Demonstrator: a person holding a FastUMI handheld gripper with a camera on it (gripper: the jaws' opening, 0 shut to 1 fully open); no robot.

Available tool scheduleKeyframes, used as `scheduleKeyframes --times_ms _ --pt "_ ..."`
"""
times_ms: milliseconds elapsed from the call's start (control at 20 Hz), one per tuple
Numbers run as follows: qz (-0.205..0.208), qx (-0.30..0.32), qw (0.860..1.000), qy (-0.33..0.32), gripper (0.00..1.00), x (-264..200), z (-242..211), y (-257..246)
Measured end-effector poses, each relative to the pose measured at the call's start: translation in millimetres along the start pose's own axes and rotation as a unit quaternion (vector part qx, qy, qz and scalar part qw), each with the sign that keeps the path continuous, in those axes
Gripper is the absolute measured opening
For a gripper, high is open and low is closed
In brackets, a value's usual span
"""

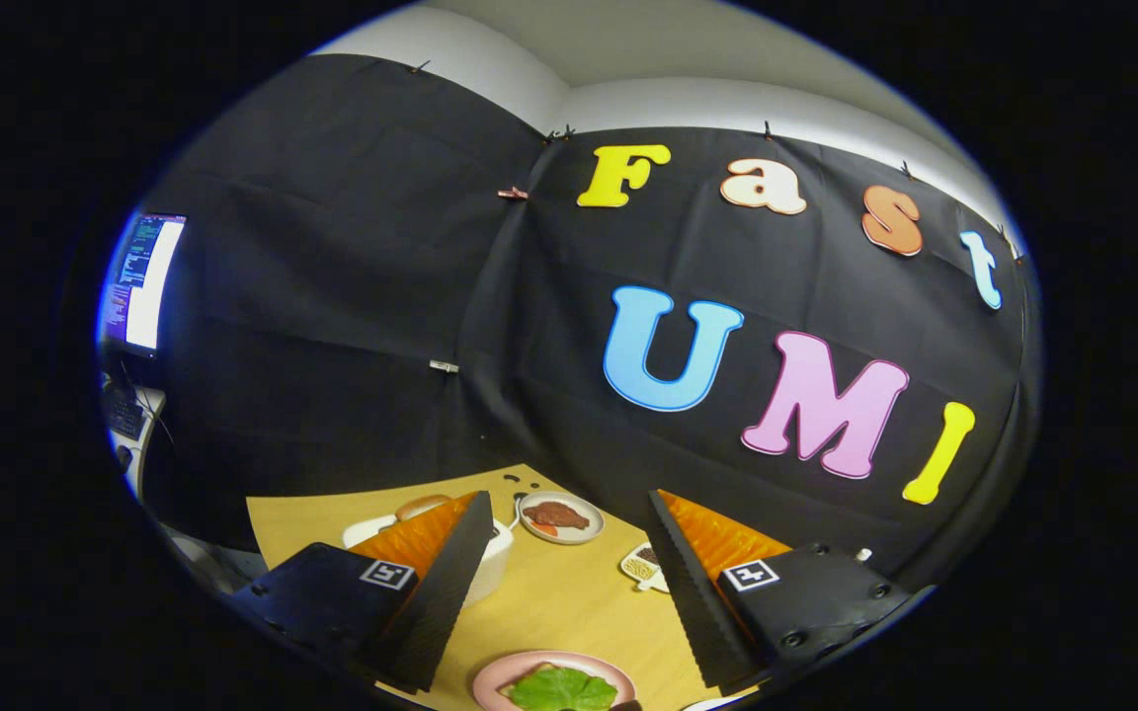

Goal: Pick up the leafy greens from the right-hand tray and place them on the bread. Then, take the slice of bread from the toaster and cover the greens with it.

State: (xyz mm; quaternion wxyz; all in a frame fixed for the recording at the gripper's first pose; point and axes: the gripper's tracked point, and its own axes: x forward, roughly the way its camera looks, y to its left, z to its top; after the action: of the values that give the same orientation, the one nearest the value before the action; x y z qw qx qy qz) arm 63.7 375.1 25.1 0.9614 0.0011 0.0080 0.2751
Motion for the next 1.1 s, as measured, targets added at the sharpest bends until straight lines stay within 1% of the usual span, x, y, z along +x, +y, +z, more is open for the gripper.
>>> scheduleKeyframes --times_ms 100,250,400,550,650,750,850,1100 --pt "0.009 0.021 1.000 0.008 0.97 18 6 12" --pt "0.019 0.056 0.998 0.029 0.97 41 0 34" --pt "0.042 0.073 0.996 0.040 0.97 61 -4 63" --pt "0.067 0.089 0.992 0.061 0.97 72 -16 90" --pt "0.074 0.106 0.988 0.085 0.97 82 -31 104" --pt "0.072 0.125 0.983 0.118 0.97 92 -51 112" --pt "0.062 0.155 0.974 0.152 0.97 105 -72 118" --pt "0.061 0.231 0.950 0.199 0.97 142 -105 142"
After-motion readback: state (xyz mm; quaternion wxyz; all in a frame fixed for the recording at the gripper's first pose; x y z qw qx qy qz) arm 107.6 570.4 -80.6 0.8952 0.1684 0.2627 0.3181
